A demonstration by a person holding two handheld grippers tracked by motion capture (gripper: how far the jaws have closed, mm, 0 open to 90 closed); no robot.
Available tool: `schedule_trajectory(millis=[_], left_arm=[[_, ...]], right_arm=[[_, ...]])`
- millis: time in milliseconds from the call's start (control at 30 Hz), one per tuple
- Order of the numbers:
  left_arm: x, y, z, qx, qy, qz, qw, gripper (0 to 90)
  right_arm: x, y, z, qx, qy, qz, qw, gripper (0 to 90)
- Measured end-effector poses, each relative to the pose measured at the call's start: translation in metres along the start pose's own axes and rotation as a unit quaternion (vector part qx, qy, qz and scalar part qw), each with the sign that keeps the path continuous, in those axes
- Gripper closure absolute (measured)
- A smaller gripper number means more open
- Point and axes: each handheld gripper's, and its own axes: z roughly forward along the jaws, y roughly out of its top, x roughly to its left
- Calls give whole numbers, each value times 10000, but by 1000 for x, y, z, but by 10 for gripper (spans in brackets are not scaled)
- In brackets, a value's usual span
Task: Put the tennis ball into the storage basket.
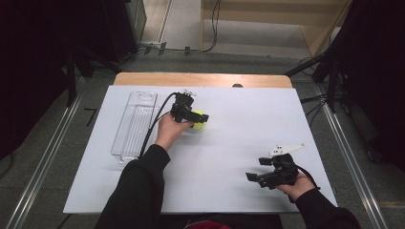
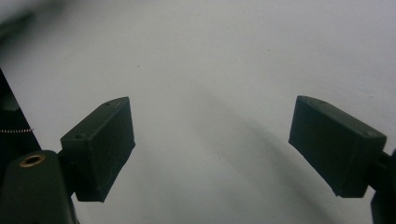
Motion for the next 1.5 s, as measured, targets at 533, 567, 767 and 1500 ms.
schedule_trajectory(millis=[533,567,767,1500], left_arm=[[-1,-9,9,91,-11,2,10000,140],[-1,-10,10,86,-6,-14,10000,140],[0,-14,12,152,12,-22,9999,140],[1,-19,16,165,81,11,9998,254]], right_arm=[[0,0,0,4,-11,-25,10000,123],[0,0,0,5,-12,-26,10000,122],[0,0,1,7,-13,-32,10000,122],[0,0,0,6,-12,-29,10000,122]])
